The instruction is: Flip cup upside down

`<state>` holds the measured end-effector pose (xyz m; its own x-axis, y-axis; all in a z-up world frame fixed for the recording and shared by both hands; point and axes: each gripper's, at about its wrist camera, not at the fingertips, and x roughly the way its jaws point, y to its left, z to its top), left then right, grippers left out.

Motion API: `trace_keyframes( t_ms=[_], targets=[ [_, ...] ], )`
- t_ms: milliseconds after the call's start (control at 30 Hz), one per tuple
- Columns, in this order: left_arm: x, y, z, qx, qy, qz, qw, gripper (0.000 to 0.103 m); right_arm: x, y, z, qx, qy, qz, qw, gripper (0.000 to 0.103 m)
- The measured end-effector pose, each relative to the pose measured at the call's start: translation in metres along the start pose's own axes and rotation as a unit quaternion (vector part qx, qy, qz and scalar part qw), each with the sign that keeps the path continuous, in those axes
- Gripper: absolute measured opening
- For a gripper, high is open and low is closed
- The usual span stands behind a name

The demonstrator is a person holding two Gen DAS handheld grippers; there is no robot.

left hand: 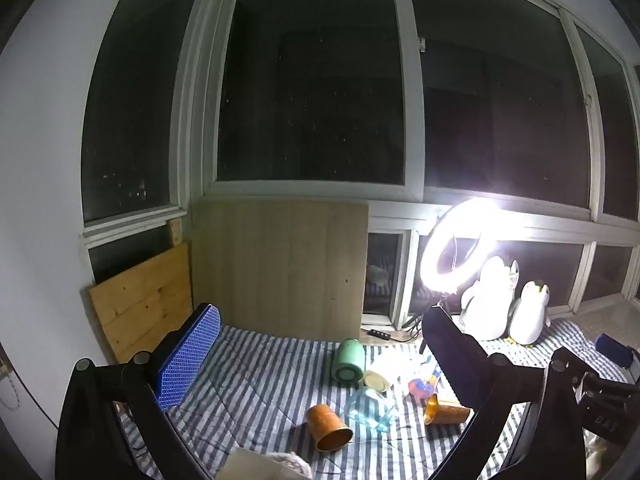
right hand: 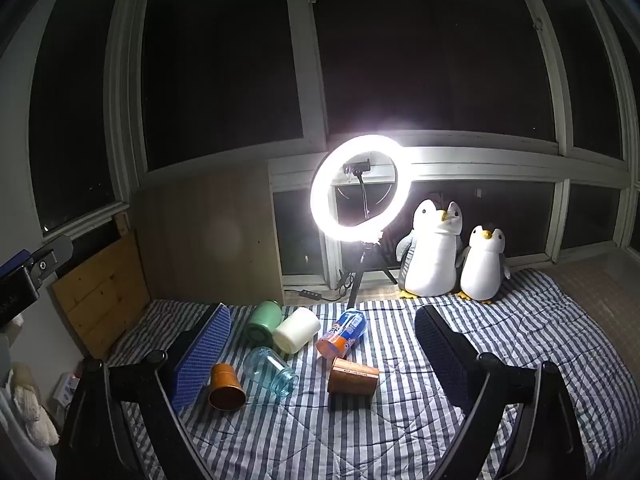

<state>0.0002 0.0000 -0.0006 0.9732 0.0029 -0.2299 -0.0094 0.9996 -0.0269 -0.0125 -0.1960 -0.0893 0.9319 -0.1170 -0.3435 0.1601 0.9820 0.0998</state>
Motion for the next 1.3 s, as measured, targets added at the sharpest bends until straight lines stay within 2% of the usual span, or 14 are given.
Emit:
trace_keyframes(
  t_ms=[167, 267, 333, 433, 1300],
  targets=[
    [0.000, 0.004, -0.004, -0.003, 0.008, -0.004, 1.0000, 0.102, -0.001, 0.004, -0.001, -0.005, 0.000, -0.003, 1.000, 0.091],
    [-0.002, 0.021, 0.000, -0.016, 0.009, -0.008, 0.9998, 0.102, -0.001, 0.003, -0.002, -0.006, 0.000, -0.003, 1.000, 0.091],
    [-0.011, 0.012, -0.001, -0.003, 0.004, 0.000, 1.0000, 0.102, -0.007, 0.008, -0.001, -0.008, -0.001, -0.005, 1.000, 0.091],
    [-0.001, 0.002, -0.001, 0.001, 0.018, 0.005, 0.9998, 0.103, -0.010, 0.004, 0.000, -0.008, -0.001, -0.005, 1.000, 0.091],
    [-0.007, 0.008, -0.002, -0.001, 0.023, -0.001, 0.9997, 0.102, -0.023, 0.002, 0.003, -0.019, -0.010, -0.006, 1.000, 0.091]
  ],
)
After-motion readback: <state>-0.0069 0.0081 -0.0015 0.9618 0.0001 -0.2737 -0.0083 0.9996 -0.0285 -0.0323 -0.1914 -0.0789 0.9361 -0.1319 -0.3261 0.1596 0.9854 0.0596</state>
